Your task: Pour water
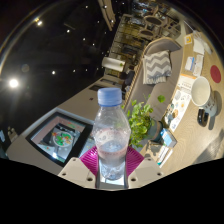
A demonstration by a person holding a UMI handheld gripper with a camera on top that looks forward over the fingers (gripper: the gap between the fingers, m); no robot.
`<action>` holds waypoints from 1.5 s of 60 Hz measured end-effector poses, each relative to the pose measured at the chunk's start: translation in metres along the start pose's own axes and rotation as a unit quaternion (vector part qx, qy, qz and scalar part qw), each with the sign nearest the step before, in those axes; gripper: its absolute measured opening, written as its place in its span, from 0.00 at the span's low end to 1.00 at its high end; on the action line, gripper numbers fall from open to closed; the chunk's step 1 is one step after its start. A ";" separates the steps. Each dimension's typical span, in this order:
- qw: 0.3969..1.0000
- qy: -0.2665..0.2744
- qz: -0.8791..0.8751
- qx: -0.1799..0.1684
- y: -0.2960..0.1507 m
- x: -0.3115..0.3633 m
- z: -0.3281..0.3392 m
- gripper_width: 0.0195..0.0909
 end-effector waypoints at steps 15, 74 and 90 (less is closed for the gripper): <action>0.964 -0.033 -0.262 -0.023 -0.060 -0.071 -0.001 0.17; 0.904 0.124 0.401 -0.079 -0.271 -0.074 0.055 0.17; 0.818 0.262 0.513 0.006 -0.267 -0.232 0.086 0.17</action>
Point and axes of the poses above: the point between the fingertips, and its own axes, seen from behind it with the camera up: x to the left, y down, z backward, against the way the camera looks, the point moved 6 cm from there along z, backward, against the way the camera looks, and after that the axes turned 5 degrees about z, right-handed, at the moved point
